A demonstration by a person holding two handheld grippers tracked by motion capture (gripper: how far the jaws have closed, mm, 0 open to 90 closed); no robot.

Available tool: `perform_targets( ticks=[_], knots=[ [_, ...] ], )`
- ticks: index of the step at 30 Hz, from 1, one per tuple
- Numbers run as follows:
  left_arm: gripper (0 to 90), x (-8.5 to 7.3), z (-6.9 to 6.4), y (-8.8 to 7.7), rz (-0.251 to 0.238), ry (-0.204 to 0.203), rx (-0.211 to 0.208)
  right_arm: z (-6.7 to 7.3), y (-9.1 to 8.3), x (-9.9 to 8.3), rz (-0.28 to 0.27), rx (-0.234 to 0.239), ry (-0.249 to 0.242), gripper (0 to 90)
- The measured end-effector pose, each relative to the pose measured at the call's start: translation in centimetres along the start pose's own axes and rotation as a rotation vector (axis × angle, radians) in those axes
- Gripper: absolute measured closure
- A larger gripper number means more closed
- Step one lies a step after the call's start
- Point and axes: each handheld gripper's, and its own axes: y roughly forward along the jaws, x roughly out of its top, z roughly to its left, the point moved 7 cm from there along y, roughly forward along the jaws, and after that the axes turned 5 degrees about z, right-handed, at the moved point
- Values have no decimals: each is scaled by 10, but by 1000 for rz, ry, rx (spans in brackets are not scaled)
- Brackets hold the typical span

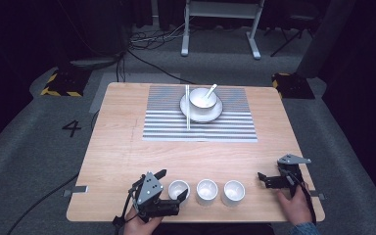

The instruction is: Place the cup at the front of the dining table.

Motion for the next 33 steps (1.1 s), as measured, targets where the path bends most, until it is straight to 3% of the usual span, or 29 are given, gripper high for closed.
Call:
perform_targets(
  ticks=[13,17,23,27,32,33],
  knots=[
    [139,-18,1,23,68,-37,37,0,0,0,-1,1,-2,6],
    [141,-27,0,31,104,-6,-10,0,0,0,0,1,-2,6],
    [141,-37,2,39,152,-20,-49,0,0,0,-1,2,-3,6],
    [144,-46,3,41,190,-3,-127,0,0,0,-1,2,-3,6],
    [153,-51,3,45,237,26,-122,0,0,0,-1,2,-3,6],
    [172,-52,4,46,247,42,-106,0,0,0,0,2,-3,6]
  ],
)
